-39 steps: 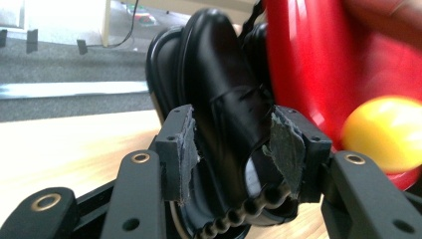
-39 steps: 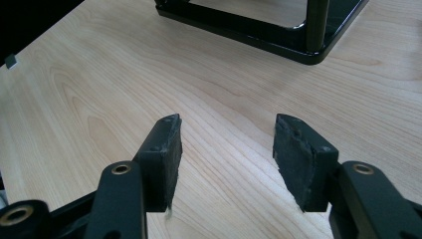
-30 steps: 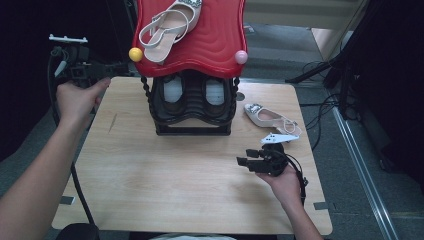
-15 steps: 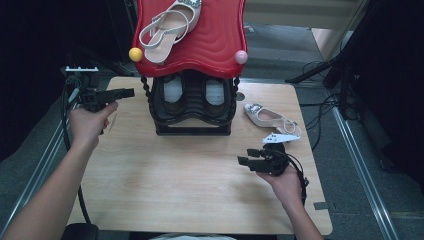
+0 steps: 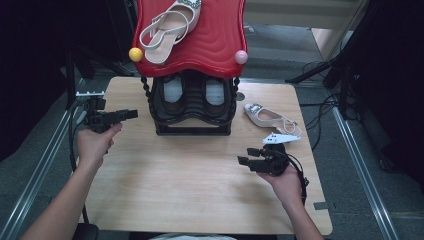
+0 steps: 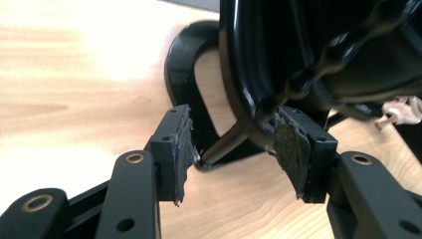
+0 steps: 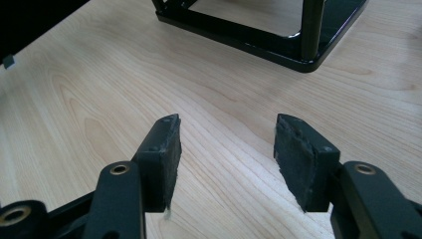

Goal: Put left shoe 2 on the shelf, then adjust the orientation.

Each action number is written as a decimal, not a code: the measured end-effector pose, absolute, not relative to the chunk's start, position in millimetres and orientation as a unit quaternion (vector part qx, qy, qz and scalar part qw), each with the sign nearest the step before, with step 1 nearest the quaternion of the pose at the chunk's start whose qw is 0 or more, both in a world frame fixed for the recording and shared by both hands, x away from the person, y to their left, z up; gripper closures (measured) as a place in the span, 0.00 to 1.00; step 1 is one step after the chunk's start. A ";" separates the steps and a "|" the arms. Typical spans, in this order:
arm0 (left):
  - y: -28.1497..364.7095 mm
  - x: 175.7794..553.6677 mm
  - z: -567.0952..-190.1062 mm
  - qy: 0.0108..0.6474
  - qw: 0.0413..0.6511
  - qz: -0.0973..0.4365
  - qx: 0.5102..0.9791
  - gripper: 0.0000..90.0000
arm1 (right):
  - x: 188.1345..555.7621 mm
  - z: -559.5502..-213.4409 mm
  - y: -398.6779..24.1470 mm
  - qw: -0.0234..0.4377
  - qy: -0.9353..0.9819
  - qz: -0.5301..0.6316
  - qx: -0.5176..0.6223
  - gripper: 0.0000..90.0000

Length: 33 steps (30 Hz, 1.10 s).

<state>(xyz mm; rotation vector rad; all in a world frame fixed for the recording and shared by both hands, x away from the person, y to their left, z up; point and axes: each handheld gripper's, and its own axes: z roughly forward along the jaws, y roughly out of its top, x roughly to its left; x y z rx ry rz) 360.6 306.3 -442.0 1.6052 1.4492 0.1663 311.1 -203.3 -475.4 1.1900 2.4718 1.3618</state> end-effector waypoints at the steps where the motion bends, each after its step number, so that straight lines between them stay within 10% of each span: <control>1: 305.7 359.0 -444.5 0.591 0.469 0.068 0.653 0.55 | 311.2 -475.3 -203.5 0.038 0.806 0.445 0.389 0.51; 25: 283.0 330.3 -474.7 0.563 0.465 0.065 0.680 0.52 | 318.3 -476.6 -212.0 0.036 0.797 0.444 0.407 0.54; 33: 277.1 329.1 -477.3 0.551 0.467 0.081 0.687 0.53 | 322.0 -476.9 -220.9 0.037 0.791 0.445 0.419 0.72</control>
